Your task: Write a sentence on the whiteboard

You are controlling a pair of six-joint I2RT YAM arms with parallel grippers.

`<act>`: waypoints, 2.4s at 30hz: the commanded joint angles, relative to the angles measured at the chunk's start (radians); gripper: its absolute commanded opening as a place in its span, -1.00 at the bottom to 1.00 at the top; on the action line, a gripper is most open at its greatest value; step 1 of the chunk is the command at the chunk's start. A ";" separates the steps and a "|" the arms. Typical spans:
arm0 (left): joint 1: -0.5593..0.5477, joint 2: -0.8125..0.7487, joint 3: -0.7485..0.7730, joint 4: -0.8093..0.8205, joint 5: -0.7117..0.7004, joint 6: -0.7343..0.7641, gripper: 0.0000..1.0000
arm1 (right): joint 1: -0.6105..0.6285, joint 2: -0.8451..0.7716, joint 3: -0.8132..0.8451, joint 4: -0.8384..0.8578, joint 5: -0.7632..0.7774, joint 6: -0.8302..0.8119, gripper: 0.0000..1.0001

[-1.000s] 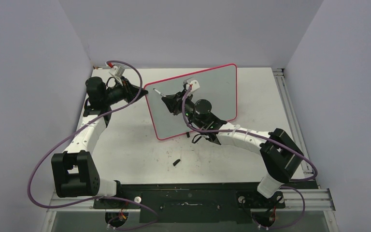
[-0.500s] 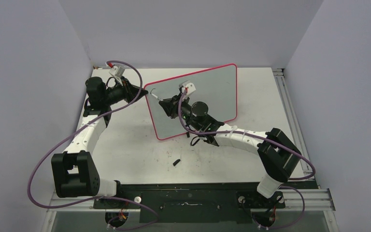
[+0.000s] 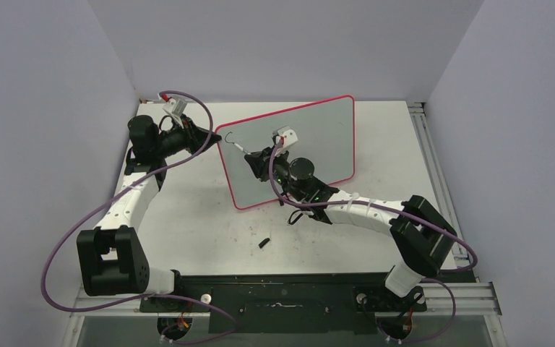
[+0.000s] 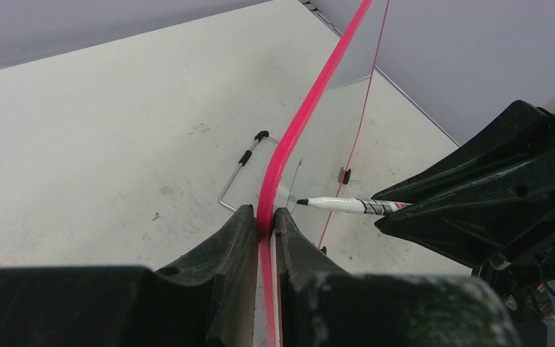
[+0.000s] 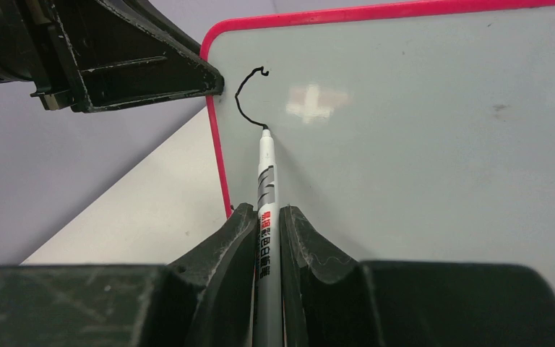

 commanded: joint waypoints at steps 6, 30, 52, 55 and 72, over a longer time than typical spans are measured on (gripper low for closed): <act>-0.001 -0.035 -0.011 0.022 0.037 0.010 -1.00 | -0.008 -0.060 -0.032 -0.020 0.095 -0.035 -0.89; -0.001 -0.043 -0.016 0.027 0.037 0.008 -1.00 | 0.043 -0.009 -0.020 -0.038 0.050 -0.040 -0.89; 0.007 -0.047 -0.020 0.027 0.034 0.013 -1.00 | 0.095 -0.111 -0.001 -0.066 0.081 -0.085 -0.89; 0.007 -0.047 -0.020 0.026 0.035 0.014 -1.00 | 0.093 -0.146 -0.010 -0.092 0.093 -0.093 -0.89; 0.008 -0.054 -0.021 0.006 0.032 0.034 -1.00 | 0.009 -0.143 -0.031 -0.089 0.041 -0.100 -0.89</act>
